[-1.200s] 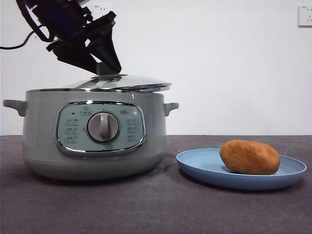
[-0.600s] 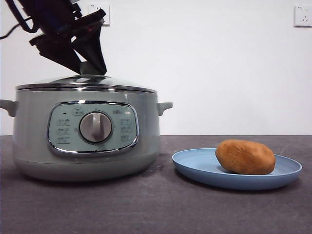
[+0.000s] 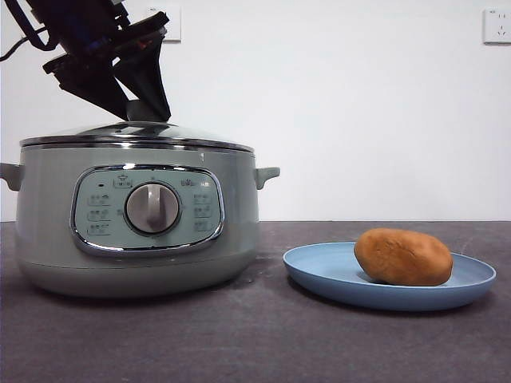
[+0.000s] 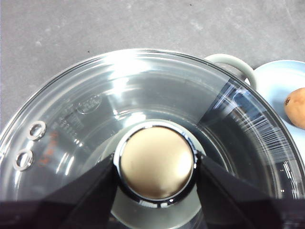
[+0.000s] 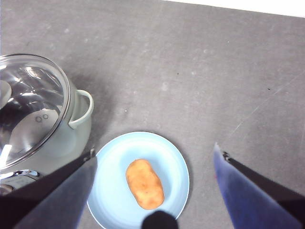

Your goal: Take the potato out from the steamer,put the potato on the plate,close the lid

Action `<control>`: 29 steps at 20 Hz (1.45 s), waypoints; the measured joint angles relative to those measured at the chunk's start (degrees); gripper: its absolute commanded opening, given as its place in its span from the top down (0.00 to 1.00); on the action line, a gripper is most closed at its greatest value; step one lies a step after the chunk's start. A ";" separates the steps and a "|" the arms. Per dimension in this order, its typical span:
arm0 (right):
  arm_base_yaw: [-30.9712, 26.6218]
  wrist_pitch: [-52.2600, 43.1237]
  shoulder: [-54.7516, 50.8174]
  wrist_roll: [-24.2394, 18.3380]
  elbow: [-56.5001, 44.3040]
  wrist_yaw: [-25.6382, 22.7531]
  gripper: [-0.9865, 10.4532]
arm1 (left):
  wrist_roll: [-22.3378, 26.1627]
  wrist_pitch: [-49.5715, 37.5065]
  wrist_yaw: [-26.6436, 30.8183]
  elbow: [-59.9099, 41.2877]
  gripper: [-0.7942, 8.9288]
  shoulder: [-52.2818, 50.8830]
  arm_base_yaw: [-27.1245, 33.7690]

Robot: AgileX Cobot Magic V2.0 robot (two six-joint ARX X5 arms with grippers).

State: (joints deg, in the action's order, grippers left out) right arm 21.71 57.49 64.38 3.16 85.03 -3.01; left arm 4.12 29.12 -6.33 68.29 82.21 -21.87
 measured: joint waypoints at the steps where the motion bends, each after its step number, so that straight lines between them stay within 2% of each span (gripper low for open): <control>1: 0.00 0.13 0.00 0.00 0.00 0.00 0.56 | -0.24 0.44 -0.11 0.33 0.46 0.07 0.02; 4: 0.00 0.48 -0.02 0.00 0.02 0.00 0.56 | -0.74 5.33 0.00 3.96 0.46 0.22 0.35; 6: 0.00 0.76 0.00 0.00 0.02 0.04 0.56 | -0.74 9.42 0.13 9.90 0.46 0.26 0.39; 8: 0.00 0.79 -0.02 0.00 0.02 3.17 0.56 | -0.76 15.52 -0.57 17.16 0.46 0.26 0.39; 10: 0.00 0.76 -0.02 -0.22 0.00 9.68 0.56 | -0.74 23.34 -5.46 24.44 0.47 0.26 0.39; 13: 0.02 0.55 -0.02 -1.55 0.00 18.43 0.56 | -0.04 31.87 -20.52 33.99 0.49 0.20 0.39; 14: 0.02 0.15 -0.02 -1.86 0.00 19.30 0.61 | 0.90 33.35 -25.77 36.22 0.67 0.15 0.39; 15: 0.02 -0.09 -0.02 -2.14 0.00 19.45 0.75 | 1.95 33.83 -28.09 37.22 0.90 0.02 0.35; 16: 0.02 -0.09 -0.02 -2.78 0.00 19.50 0.95 | 3.26 34.32 -28.30 37.57 0.93 -0.20 0.00; 19: 0.02 -0.11 0.00 -4.55 0.00 19.41 0.92 | 5.31 36.96 -26.21 37.46 0.93 -0.11 -0.46; 29: 0.02 -0.09 -0.02 -5.33 0.02 19.30 0.91 | 4.74 38.93 -25.29 37.46 0.92 -0.11 -0.48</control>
State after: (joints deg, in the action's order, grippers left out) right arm 21.74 57.41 64.36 -2.17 85.06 16.29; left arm 8.86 68.05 -31.62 105.75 82.11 -22.35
